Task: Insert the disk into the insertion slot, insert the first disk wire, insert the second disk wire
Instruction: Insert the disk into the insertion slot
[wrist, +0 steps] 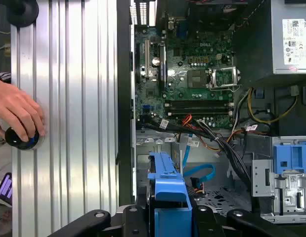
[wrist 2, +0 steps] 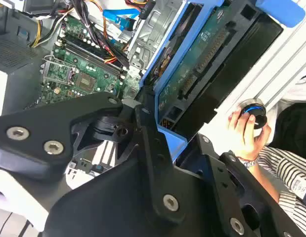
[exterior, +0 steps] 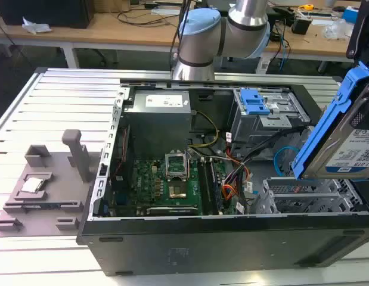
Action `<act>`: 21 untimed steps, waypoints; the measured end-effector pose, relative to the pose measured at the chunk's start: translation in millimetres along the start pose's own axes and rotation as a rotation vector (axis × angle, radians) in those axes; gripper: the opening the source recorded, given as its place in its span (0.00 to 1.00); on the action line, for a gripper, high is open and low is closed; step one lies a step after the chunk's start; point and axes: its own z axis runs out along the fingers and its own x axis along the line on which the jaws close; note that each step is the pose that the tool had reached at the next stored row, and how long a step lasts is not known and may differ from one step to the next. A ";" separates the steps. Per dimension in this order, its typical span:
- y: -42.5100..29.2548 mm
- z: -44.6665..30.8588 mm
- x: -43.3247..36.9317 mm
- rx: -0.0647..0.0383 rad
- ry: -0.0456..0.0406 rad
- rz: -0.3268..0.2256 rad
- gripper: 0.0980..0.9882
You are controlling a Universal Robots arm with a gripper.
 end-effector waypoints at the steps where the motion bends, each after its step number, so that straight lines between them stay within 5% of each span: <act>1: 1.3 0.0 0.0 0.000 0.0001 0.000 0.30; 7: 14.0 1.3 0.3 0.000 0.0000 0.000 0.30; 21: 14.2 17.6 0.2 0.000 0.0001 0.000 0.30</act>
